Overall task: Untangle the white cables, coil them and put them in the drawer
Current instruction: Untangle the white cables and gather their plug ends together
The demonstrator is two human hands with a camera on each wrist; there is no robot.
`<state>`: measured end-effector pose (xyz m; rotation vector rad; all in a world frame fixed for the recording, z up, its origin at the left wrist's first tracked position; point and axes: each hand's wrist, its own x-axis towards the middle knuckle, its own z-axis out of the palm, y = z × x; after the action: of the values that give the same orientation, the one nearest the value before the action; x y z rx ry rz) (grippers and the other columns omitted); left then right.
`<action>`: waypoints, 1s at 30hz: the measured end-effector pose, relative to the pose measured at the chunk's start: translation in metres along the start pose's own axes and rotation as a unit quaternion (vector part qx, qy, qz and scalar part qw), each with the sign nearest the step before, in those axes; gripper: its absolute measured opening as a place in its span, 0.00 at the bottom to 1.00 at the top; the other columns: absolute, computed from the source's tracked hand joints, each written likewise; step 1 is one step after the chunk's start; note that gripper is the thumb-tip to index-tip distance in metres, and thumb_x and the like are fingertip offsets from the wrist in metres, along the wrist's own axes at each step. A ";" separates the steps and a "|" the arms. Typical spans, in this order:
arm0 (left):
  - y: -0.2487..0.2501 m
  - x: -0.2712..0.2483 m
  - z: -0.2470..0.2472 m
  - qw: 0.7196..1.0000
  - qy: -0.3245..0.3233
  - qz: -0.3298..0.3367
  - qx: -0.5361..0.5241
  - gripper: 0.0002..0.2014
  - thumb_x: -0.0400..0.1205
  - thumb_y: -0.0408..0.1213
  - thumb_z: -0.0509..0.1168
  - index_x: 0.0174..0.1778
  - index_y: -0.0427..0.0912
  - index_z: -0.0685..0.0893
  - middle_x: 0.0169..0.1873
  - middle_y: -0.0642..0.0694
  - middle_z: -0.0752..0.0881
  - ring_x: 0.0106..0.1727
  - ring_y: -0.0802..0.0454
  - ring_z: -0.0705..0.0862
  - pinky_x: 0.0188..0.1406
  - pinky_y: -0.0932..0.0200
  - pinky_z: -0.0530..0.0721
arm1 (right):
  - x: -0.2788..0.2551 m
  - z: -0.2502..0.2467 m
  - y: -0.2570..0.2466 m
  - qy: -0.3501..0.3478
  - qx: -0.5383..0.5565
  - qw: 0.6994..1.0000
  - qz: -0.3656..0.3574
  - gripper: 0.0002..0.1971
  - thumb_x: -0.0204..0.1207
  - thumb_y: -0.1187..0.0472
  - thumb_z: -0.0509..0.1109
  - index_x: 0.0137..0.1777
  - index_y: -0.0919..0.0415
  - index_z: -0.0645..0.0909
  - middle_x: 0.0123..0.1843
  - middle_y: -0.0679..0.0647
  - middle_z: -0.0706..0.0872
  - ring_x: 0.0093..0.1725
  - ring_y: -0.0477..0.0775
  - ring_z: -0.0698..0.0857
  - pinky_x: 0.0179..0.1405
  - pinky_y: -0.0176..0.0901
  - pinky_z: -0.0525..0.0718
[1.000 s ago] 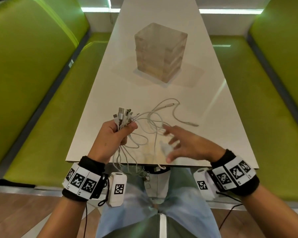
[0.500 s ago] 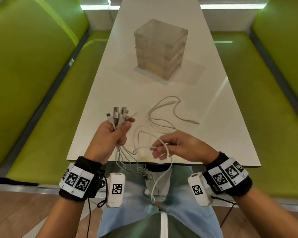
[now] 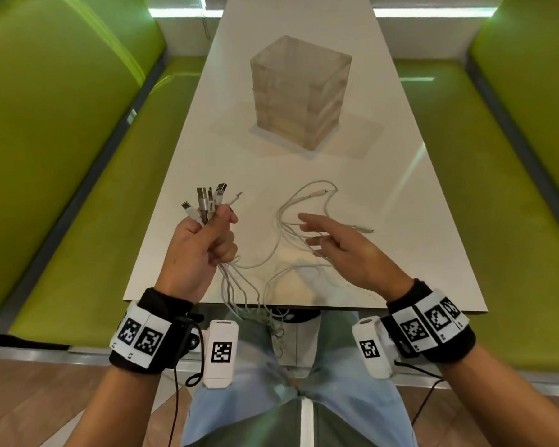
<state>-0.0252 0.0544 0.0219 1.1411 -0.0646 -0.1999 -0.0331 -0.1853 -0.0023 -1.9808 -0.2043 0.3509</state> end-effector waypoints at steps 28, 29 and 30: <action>0.000 0.003 0.016 0.997 -0.008 -0.051 -0.054 0.07 0.79 0.36 0.56 0.45 0.38 0.77 0.25 0.51 0.74 0.23 0.58 0.66 0.25 0.63 0.66 | 0.037 -0.061 0.039 0.075 -0.348 0.924 0.141 0.16 0.74 0.65 0.71 0.62 0.61 0.81 0.59 0.63 0.80 0.56 0.61 0.82 0.54 0.42 0.75; 0.000 0.004 0.016 0.998 -0.009 -0.051 -0.046 0.07 0.79 0.37 0.56 0.45 0.39 0.77 0.25 0.51 0.75 0.24 0.58 0.66 0.25 0.63 0.66 | 0.038 -0.062 0.046 0.068 -0.360 0.916 0.164 0.15 0.72 0.64 0.73 0.59 0.62 0.82 0.58 0.64 0.80 0.55 0.64 0.82 0.53 0.46 0.78; 0.000 0.004 0.017 0.998 -0.008 -0.049 -0.040 0.06 0.80 0.36 0.56 0.45 0.39 0.77 0.26 0.51 0.76 0.24 0.58 0.66 0.25 0.64 0.67 | 0.038 -0.063 0.050 0.072 -0.365 0.913 0.167 0.12 0.72 0.63 0.73 0.55 0.64 0.82 0.56 0.65 0.80 0.54 0.65 0.82 0.51 0.48 0.79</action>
<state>-0.0240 0.0384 0.0284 1.0637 -0.0155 -0.2967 0.0232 -0.2486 -0.0290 -2.7844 0.1284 0.3778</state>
